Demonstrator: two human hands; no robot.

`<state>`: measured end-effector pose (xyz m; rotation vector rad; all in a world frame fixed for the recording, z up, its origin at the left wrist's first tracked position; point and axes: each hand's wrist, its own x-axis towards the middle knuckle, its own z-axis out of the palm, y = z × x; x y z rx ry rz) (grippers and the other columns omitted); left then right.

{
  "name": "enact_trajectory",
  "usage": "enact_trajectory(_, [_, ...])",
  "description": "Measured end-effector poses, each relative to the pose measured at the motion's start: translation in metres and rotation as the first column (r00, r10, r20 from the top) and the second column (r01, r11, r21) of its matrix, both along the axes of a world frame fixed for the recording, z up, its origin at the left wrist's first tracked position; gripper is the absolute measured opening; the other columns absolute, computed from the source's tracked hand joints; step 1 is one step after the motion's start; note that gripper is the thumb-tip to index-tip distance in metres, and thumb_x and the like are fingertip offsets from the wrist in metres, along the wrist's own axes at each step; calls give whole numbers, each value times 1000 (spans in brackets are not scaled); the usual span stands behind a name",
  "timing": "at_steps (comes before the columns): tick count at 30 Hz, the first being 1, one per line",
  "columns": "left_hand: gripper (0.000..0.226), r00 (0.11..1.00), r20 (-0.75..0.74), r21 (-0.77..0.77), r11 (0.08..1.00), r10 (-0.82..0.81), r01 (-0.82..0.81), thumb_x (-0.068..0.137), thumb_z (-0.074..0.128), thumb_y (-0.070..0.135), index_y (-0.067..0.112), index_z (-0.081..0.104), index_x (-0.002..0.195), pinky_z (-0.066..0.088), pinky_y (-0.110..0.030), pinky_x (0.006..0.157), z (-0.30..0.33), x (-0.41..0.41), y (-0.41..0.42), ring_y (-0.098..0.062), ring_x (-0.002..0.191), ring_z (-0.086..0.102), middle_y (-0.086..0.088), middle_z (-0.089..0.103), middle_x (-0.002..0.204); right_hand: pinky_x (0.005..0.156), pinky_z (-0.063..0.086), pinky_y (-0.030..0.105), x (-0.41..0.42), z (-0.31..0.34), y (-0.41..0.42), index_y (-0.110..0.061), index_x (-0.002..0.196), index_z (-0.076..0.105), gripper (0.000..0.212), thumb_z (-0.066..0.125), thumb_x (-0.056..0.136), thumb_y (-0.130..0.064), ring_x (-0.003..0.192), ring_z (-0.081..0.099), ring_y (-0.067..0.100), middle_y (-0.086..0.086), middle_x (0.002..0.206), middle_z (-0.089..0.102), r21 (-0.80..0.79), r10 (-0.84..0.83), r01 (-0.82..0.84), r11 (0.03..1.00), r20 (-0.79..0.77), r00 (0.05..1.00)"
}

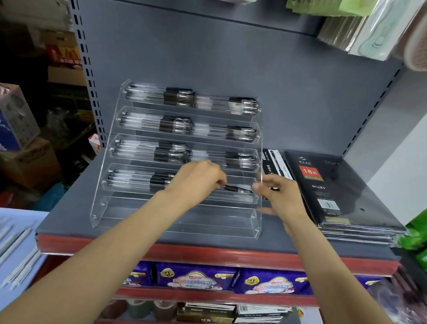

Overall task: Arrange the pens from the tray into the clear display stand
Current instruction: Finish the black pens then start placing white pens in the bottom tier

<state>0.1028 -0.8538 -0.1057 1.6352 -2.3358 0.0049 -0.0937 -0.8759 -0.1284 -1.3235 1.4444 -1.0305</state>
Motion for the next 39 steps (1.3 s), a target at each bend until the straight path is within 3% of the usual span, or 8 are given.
enact_trajectory(11, [20,995,-80,113,993,51,-41,95,52,24,23,67,108,51,-32,79,4,7,0,-19,97,63,1,68,107,75,58,44,3,3,5,-8,121,59,37,66,86,-13,102,61,24,1,103,58,-29,8,-9,1000,-33,999])
enact_trajectory(16, [16,929,-356,126,990,98,-56,91,57,27,23,68,103,53,-34,82,2,18,9,-12,87,63,4,70,95,85,43,24,22,11,18,-14,122,56,36,63,86,-13,96,55,15,2,113,54,-381,-190,63,922,-305,933])
enact_trajectory(20, [13,848,-512,73,991,136,-114,90,59,23,22,69,99,47,-14,74,6,41,28,-1,75,60,12,68,83,89,40,18,58,30,35,-15,115,59,28,60,88,-10,95,49,7,-2,112,51,-504,-166,-35,863,-348,923])
enact_trajectory(25, [6,749,-631,-4,964,203,-265,89,59,20,23,64,91,45,-16,66,6,99,72,-3,71,61,14,64,73,71,37,-1,133,40,62,-16,105,63,21,57,87,-6,77,53,3,0,103,61,-393,75,-228,891,-366,927])
enact_trajectory(28, [10,708,-660,-29,933,253,-360,88,59,17,26,61,84,46,-21,66,-4,154,108,-9,68,63,11,64,68,75,41,6,197,35,90,-16,103,63,22,56,86,-4,83,58,9,2,101,65,-338,217,-337,879,-344,913])
enact_trajectory(33, [10,710,-598,109,915,372,-388,91,57,15,24,57,86,42,-10,60,-36,267,173,-6,68,59,3,65,73,76,41,9,321,7,154,-12,108,62,21,54,89,-8,91,58,13,2,105,63,-256,407,-493,831,-324,854])
enact_trajectory(36, [8,681,-565,245,884,465,-399,91,57,13,19,60,87,49,-23,69,-63,343,205,-17,76,64,-4,69,81,85,45,22,395,-18,187,-9,112,61,22,54,90,-8,95,58,17,6,111,62,-178,463,-534,827,-324,825])
enact_trajectory(39, [9,665,-522,306,845,534,-438,88,58,9,12,66,87,42,-12,63,-90,410,232,-16,71,64,-3,69,78,91,45,28,457,-52,209,-7,111,61,24,53,88,-4,99,61,22,11,113,62,-69,499,-557,828,-361,788])
